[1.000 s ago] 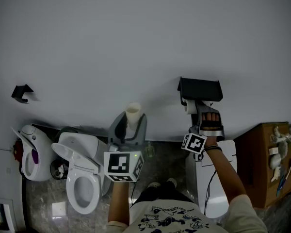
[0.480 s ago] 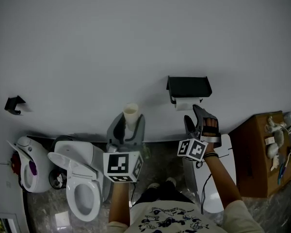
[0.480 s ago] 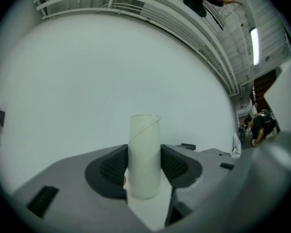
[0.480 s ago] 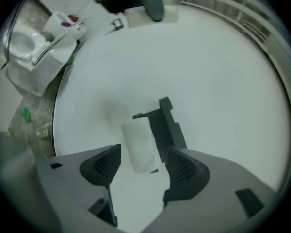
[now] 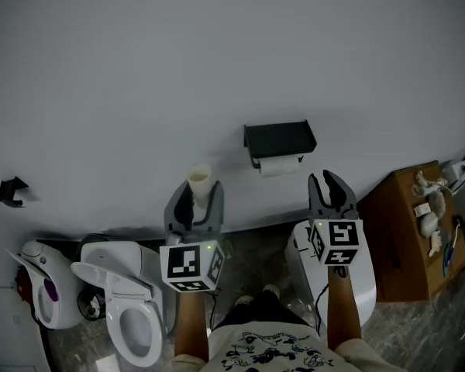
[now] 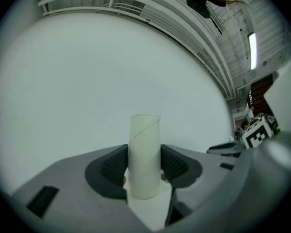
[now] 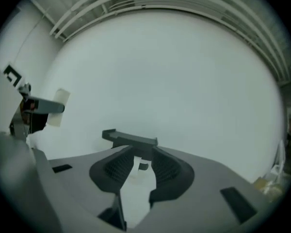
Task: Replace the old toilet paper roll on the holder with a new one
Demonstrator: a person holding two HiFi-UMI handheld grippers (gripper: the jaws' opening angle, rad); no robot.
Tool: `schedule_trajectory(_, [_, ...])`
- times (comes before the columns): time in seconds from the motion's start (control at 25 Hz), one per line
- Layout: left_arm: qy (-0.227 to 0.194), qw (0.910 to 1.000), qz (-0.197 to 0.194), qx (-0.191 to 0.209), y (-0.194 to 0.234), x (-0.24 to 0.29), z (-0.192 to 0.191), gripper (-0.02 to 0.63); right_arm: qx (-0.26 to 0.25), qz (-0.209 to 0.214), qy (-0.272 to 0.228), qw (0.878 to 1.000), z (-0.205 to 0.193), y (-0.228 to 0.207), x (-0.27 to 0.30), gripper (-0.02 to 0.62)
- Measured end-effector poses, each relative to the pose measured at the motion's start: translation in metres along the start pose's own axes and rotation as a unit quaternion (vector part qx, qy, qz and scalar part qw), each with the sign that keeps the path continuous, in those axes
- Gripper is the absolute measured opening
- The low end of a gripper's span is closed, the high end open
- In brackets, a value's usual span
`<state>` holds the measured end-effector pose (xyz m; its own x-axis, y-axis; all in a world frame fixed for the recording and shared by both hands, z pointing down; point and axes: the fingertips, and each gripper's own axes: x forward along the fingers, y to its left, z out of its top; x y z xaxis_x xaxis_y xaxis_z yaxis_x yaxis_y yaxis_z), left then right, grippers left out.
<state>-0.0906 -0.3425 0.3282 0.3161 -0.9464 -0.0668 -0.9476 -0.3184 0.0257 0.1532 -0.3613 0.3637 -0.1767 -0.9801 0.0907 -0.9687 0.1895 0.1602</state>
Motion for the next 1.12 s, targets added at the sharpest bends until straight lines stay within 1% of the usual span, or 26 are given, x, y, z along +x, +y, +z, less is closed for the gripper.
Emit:
schedule_trajectory(0.12, [-0.003,1.0,-0.006,-0.002,-0.006,0.004,0.003,0.206,0.049,-0.022,-0.026,0.998,0.01,-0.016,-0.013,0.066])
schedule_trajectory(0.16, [-0.004,1.0,-0.008,-0.003,-0.008,0.006,0.003,0.206,0.059,-0.026,-0.032,0.997,0.012,-0.02,-0.016,0.053])
schedule_trajectory(0.28, [-0.006,0.9999,-0.012,-0.005,-0.014,0.01,0.005,0.206,0.078,-0.04,-0.042,0.995,0.012,-0.027,-0.023,0.035])
schedule_trajectory(0.44, [-0.008,0.9998,-0.017,-0.011,-0.021,0.014,0.005,0.206,0.099,-0.052,-0.041,0.993,0.005,-0.032,-0.03,0.025])
schedule_trajectory(0.6, [-0.01,0.9997,-0.021,-0.009,-0.025,0.016,0.007,0.206,0.102,-0.059,-0.04,0.992,0.005,-0.036,-0.035,0.02])
schedule_trajectory(0.8, [-0.01,0.9996,-0.024,-0.008,-0.028,0.018,0.007,0.206,0.084,-0.072,-0.038,0.993,0.006,-0.04,-0.037,0.02])
schedule_trajectory(0.96, [-0.008,0.9996,-0.026,-0.008,-0.029,0.02,0.007,0.206,0.094,-0.068,-0.037,0.993,0.006,-0.039,-0.035,0.02])
schedule_trajectory(1.12, [-0.007,0.9995,-0.029,-0.007,-0.031,0.022,0.006,0.206,0.092,-0.068,-0.032,0.993,0.004,-0.04,-0.032,0.02])
